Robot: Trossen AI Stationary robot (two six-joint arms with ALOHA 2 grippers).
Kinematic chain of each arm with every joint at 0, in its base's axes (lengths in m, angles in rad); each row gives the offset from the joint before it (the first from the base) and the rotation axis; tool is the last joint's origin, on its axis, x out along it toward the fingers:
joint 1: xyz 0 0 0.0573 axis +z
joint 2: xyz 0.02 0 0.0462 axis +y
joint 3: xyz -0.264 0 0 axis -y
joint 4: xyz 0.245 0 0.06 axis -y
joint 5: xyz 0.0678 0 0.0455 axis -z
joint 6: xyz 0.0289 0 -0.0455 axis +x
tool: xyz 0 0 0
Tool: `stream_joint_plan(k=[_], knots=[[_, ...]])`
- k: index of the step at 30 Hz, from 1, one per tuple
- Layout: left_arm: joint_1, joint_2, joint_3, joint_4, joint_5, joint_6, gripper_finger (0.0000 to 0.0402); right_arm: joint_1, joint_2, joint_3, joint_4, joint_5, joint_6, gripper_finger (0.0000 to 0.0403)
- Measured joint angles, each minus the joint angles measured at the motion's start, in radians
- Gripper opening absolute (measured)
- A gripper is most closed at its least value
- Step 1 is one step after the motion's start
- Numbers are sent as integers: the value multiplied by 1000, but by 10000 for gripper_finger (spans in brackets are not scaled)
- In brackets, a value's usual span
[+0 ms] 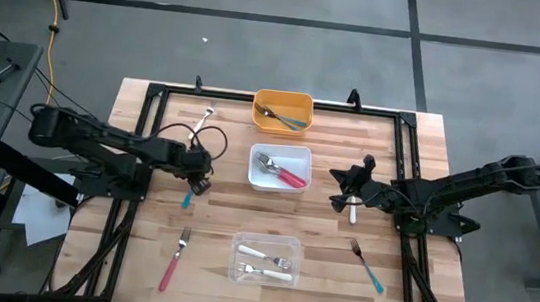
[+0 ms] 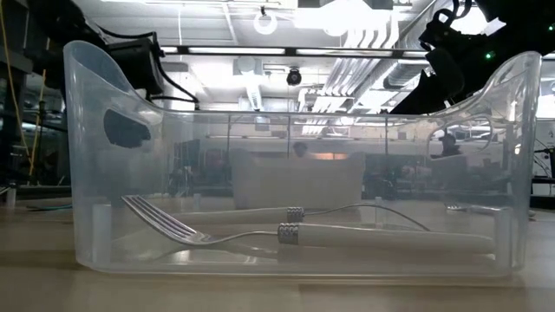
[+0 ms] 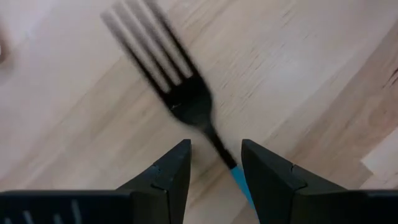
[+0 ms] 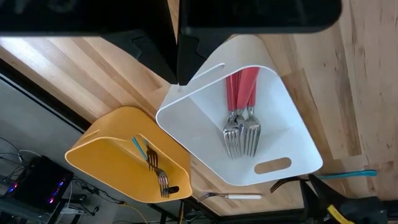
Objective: Sort silverware by color (type)
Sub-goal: Put the top left blue fork into the yellow bin
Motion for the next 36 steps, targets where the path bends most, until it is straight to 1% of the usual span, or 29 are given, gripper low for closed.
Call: stream_joint_plan(k=[3,6,9,15,17,19,27,31,36], knots=[[3,21,2,8,0,43,131,0,0,0,0,0,0,0],[3,23,2,14,2,79,118,0,0,0,0,0,0,0],[4,21,2,19,23,114,89,0,0,0,0,0,-1,0],[4,22,6,19,60,155,15,0,0,0,0,0,-2,0],[7,24,20,11,62,176,9,0,0,0,0,0,-1,0],[17,27,41,-7,69,209,11,0,0,0,0,0,-1,0],[124,26,212,-62,62,412,6,0,0,0,0,0,-1,0],[203,31,344,-69,57,543,6,0,0,0,0,0,-2,0],[303,119,562,-95,60,674,5,0,0,0,0,0,-3,0]])
